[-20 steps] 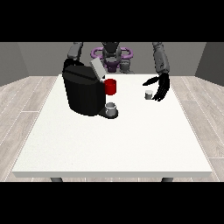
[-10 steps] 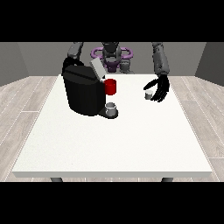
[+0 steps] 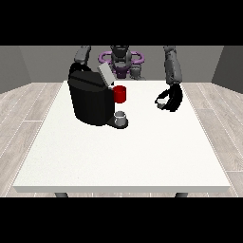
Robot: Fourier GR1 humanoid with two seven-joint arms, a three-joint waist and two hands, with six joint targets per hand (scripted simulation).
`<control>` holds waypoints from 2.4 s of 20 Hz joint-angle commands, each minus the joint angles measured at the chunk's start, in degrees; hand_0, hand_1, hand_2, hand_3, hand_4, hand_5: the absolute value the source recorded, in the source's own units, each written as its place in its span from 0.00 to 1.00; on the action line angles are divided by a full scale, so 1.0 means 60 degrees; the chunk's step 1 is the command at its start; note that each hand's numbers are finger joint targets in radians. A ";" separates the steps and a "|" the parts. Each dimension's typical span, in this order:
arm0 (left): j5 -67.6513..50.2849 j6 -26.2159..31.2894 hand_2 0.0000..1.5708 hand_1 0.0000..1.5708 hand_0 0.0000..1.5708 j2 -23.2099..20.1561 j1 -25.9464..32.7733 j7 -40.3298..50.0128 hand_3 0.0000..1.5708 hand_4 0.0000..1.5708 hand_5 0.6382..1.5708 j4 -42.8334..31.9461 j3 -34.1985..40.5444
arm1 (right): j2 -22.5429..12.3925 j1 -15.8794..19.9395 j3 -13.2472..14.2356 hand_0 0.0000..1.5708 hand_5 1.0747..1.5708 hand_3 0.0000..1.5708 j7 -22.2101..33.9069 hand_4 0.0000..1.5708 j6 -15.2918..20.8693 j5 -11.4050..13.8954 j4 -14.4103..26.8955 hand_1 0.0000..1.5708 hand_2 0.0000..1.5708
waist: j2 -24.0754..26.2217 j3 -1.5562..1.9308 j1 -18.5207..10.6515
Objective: Insert the coffee pod into the coffee machine and close the lid
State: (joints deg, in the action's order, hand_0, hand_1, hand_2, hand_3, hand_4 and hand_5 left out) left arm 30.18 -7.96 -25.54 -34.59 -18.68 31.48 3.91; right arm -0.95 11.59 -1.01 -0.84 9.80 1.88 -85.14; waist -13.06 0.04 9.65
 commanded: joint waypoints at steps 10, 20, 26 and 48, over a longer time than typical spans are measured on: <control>0.0588 0.0601 0.93 0.93 0.93 0.0022 -0.0634 -0.0449 0.90 0.39 1.00 -0.0019 -0.0347 | 0.0064 -0.0199 0.0294 0.00 1.00 0.00 -0.0081 0.27 -0.0099 -0.0313 0.0631 0.00 0.00 | 0.0653 -0.0008 -0.0115; 0.0531 0.2236 0.85 0.80 0.80 -0.0088 -0.1995 -0.0043 0.82 0.35 1.00 0.0880 -0.0448 | -0.0082 0.0266 0.0683 0.00 1.00 0.00 -0.0362 0.32 -0.0174 -0.0588 0.1943 0.00 0.00 | 0.1111 -0.0005 -0.0335; 0.0731 0.1872 0.85 0.80 0.80 0.0363 -0.2568 0.0709 0.82 0.35 1.00 0.1066 -0.0354 | -0.0048 0.0637 0.0506 0.00 1.00 0.00 -0.0272 0.28 -0.0231 -0.0519 0.1926 0.00 0.00 | 0.1059 -0.0007 0.0034; 0.0712 0.2521 0.84 0.80 0.80 -0.0598 -0.4985 0.1701 0.79 0.32 1.00 0.0771 0.0545 | -0.0335 0.0879 0.0058 0.00 1.00 0.00 -0.0273 0.32 -0.0584 -0.0500 0.0939 0.00 0.00 | 0.0097 -0.0006 0.1361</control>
State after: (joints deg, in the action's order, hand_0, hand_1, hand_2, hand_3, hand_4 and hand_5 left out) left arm 33.81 8.14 -28.71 -65.30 -7.52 36.26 7.09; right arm -1.32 18.60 -1.06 -2.19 7.78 -0.91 -78.58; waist -12.17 0.01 17.39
